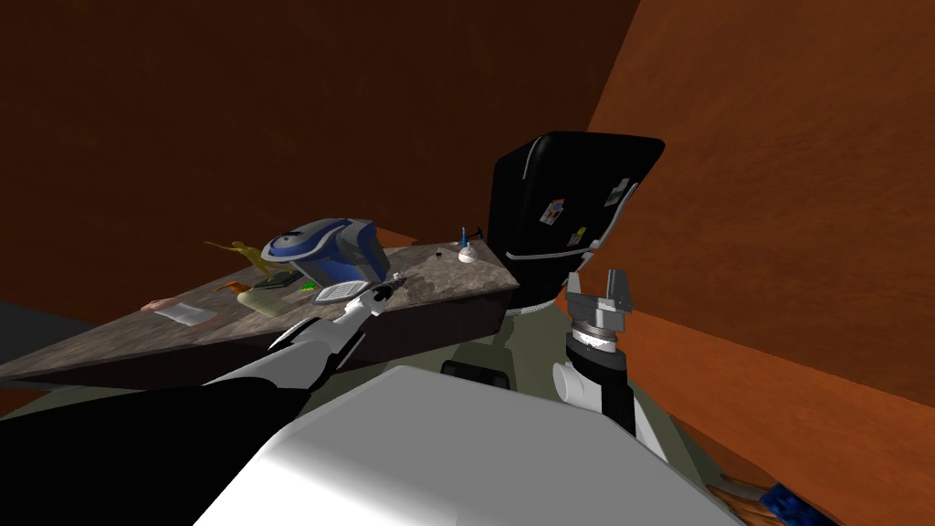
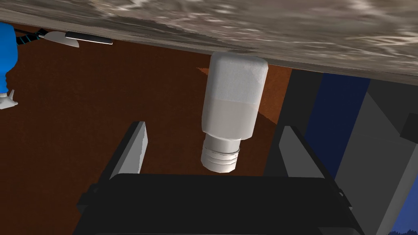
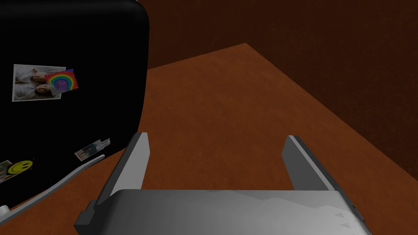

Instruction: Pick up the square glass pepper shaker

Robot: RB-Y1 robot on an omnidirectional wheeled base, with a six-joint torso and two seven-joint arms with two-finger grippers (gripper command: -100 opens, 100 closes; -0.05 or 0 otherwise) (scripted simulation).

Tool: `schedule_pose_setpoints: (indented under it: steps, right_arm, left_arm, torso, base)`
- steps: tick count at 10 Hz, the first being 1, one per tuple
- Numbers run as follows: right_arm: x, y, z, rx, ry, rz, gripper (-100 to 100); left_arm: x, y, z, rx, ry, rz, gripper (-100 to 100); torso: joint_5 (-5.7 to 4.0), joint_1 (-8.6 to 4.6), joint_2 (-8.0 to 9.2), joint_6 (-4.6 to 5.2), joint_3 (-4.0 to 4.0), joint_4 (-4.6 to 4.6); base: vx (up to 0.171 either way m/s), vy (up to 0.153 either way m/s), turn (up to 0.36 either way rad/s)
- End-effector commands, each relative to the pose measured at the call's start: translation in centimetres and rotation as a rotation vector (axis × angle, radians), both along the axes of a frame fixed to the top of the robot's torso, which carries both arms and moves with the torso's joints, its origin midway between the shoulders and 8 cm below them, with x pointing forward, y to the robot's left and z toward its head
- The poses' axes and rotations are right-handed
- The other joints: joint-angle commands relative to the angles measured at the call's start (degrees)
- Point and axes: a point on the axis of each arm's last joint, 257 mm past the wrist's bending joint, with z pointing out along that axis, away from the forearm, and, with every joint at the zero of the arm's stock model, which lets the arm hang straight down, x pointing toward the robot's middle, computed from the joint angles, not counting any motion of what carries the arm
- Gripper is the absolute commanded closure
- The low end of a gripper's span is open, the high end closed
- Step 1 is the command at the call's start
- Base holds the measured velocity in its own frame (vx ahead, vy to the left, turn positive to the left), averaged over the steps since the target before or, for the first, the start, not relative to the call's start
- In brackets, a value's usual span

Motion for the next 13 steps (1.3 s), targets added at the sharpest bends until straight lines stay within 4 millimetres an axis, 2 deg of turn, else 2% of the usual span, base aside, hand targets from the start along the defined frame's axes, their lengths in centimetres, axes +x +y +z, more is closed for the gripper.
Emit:
schedule_pose_setpoints:
  steps: [1, 2, 3, 5, 6, 7, 8, 9, 10, 11, 12, 13]
  right_arm:
    - [0.0, 0.0, 0.0, 0.000, 0.000, 0.000, 0]
    - [0.0, 0.0, 0.0, 0.000, 0.000, 0.000, 0]
    - [0.0, 0.0, 0.0, 0.000, 0.000, 0.000, 0]
    - [0.0, 0.0, 0.0, 0.000, 0.000, 0.000, 0]
    - [0.0, 0.0, 0.0, 0.000, 0.000, 0.000, 0]
    - [0.0, 0.0, 0.0, 0.000, 0.000, 0.000, 0]
    - [0.0, 0.0, 0.0, 0.000, 0.000, 0.000, 0]
    - [0.0, 0.0, 0.0, 0.000, 0.000, 0.000, 0]
    - [0.0, 0.0, 0.0, 0.000, 0.000, 0.000, 0]
    - [0.0, 0.0, 0.0, 0.000, 0.000, 0.000, 0]
    - [0.0, 0.0, 0.0, 0.000, 0.000, 0.000, 0]
    - [0.0, 0.0, 0.0, 0.000, 0.000, 0.000, 0]
  left_arm:
    - [0.6, -0.6, -0.3, -0.001, 0.006, -0.003, -100]
    - [0.6, -0.6, -0.3, -0.001, 0.006, -0.003, -100]
    - [1.7, -2.2, -0.3, -0.014, 0.000, -0.012, -100]
    - [1.7, -2.2, -0.4, -0.002, 0.007, -0.018, -100]
    - [2.7, -3.8, -0.3, -0.015, 0.000, -0.026, -100]
    - [2.7, -3.8, -0.3, -0.002, 0.007, -0.033, -100]
    - [3.7, -5.3, -0.2, -0.020, -0.005, -0.036, -100]
    - [3.3, -5.0, -0.8, -0.002, 0.018, -0.036, -100]
    - [3.7, -5.4, -0.2, 0.000, 0.005, -0.046, -100]
    - [4.7, -6.8, 0.0, -0.010, -0.005, -0.051, -100]
    - [4.7, -6.9, 0.0, 0.003, 0.001, -0.058, -100]
    - [5.7, -8.3, 0.3, -0.014, -0.013, -0.058, -100]
  torso:
    - [0.00, 0.00, 0.00, 0.00, 0.00, 0.00]
    - [0.01, 0.02, 0.00, 0.03, 0.00, 0.00]
    - [0.00, -0.02, -0.02, 0.04, -0.01, 0.00]
    - [0.01, 0.01, -0.02, 0.03, -0.01, -0.01]
    - [0.00, -0.03, -0.02, 0.03, -0.01, -0.01]
    - [0.01, 0.01, -0.03, 0.02, -0.02, -0.01]
    - [0.01, 0.02, -0.02, 0.02, -0.01, 0.00]
    - [0.02, 0.08, -0.04, 0.02, -0.03, -0.01]
    - [0.03, 0.08, -0.02, 0.01, -0.01, -0.01]
    - [0.01, 0.00, -0.01, 0.03, 0.00, 0.00]
    - [0.01, 0.01, -0.01, 0.02, -0.01, 0.00]
    - [0.01, 0.01, -0.01, 0.03, -0.01, 0.00]
  base:
    - [-0.007, 0.034, 0.050]
    - [-0.002, 0.018, -0.017]
    - [-0.001, 0.031, 0.091]
    - [-0.001, 0.023, 0.021]
    - [-0.004, 0.033, 0.093]
    - [-0.002, 0.031, 0.049]
    - [0.002, 0.052, 0.095]
    - [0.000, 0.046, 0.036]
    - [-0.002, 0.020, -0.003]
    - [-0.003, 0.032, 0.105]
    - [-0.001, 0.030, 0.044]
    - [0.000, 0.044, 0.086]
